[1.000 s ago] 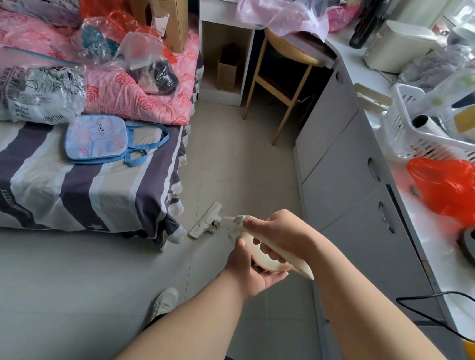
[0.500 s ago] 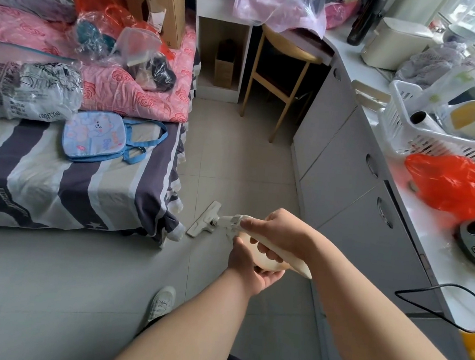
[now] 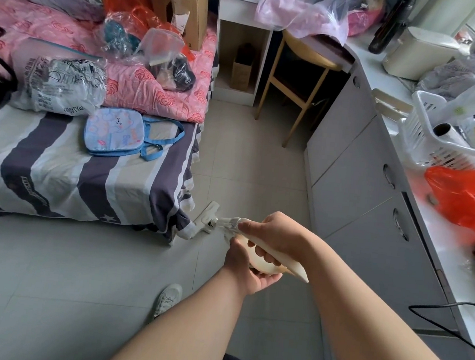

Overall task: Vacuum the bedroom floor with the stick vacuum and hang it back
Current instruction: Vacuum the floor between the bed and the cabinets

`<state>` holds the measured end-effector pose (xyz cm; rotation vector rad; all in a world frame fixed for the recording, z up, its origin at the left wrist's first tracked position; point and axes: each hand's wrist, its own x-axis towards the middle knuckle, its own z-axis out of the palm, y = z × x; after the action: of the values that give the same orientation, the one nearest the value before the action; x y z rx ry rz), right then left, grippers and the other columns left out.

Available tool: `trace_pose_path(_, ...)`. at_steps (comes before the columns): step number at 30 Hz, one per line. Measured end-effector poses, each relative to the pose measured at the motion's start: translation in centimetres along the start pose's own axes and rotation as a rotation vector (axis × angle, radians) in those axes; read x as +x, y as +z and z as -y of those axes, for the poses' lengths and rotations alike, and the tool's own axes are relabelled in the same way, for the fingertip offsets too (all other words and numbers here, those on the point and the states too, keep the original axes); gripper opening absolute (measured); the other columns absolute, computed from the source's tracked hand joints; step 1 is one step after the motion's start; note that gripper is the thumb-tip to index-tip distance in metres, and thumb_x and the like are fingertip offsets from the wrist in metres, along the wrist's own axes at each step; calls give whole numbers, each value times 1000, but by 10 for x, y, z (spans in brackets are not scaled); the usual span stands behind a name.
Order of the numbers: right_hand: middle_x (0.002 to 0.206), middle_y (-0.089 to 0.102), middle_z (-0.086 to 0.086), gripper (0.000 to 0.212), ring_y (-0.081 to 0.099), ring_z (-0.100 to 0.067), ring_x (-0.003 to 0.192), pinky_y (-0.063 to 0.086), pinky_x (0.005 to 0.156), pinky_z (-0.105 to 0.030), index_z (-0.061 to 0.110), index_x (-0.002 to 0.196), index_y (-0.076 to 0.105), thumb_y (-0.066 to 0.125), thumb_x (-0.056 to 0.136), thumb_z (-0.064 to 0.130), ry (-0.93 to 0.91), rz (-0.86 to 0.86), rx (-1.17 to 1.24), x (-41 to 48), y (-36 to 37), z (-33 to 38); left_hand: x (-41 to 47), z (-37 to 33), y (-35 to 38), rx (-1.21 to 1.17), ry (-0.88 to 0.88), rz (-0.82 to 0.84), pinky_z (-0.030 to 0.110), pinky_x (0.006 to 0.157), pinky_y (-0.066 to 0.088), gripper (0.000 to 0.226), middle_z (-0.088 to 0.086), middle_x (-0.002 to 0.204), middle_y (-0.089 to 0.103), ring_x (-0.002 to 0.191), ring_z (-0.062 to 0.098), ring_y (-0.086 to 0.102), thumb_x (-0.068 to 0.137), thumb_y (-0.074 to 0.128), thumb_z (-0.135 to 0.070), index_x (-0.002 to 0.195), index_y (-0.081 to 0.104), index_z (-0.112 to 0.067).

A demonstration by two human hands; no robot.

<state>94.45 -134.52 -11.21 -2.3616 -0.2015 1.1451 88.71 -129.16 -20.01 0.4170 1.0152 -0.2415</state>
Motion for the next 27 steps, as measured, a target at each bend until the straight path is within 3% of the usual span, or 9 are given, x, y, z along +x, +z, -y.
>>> trace_pose_path(7, 58, 63, -1, 50, 53, -19, 48, 45, 59, -28, 7, 80, 73, 58, 86, 54, 40, -18, -14, -14, -1, -3, -10, 9, -1, 52, -51, 32, 56, 92, 51, 37, 15, 94, 72, 93, 33, 70, 92, 46, -47, 95, 63, -14)
trace_pose_path(13, 56, 60, 1, 45, 50, -18, 46, 43, 55, -26, 9, 78, 72, 59, 79, 52, 88, -47, 58, -32, 14, 1, -22, 11, -17, 114, -84, 54, 54, 89, 53, 36, 10, 72, 73, 88, 31, 71, 89, 51, -49, 94, 65, -16)
trace_pose_path(17, 58, 59, 0, 41, 47, -20, 50, 40, 54, -27, 10, 76, 70, 61, 80, 49, 102, -71, 167, -50, 35, 9, -36, 5, -42, 174, -115, 82, 56, 94, 50, 42, 15, 102, 72, 95, 33, 69, 87, 53, -51, 107, 65, -16)
trace_pose_path(22, 61, 57, -3, 39, 47, -20, 51, 40, 52, -26, 9, 76, 69, 60, 84, 46, 112, -82, 273, -74, 72, 19, -57, 2, -83, 191, -154, 49, 56, 97, 48, 45, 18, 106, 68, 97, 34, 65, 94, 43, -50, 111, 63, -14)
trace_pose_path(27, 61, 57, -4, 37, 47, -22, 56, 39, 53, -28, 9, 75, 68, 59, 80, 44, 128, -118, 401, -96, 121, 29, -83, 0, -128, 235, -165, 19, 49, 83, 53, 45, 15, 100, 67, 92, 31, 65, 95, 43, -53, 110, 63, -15)
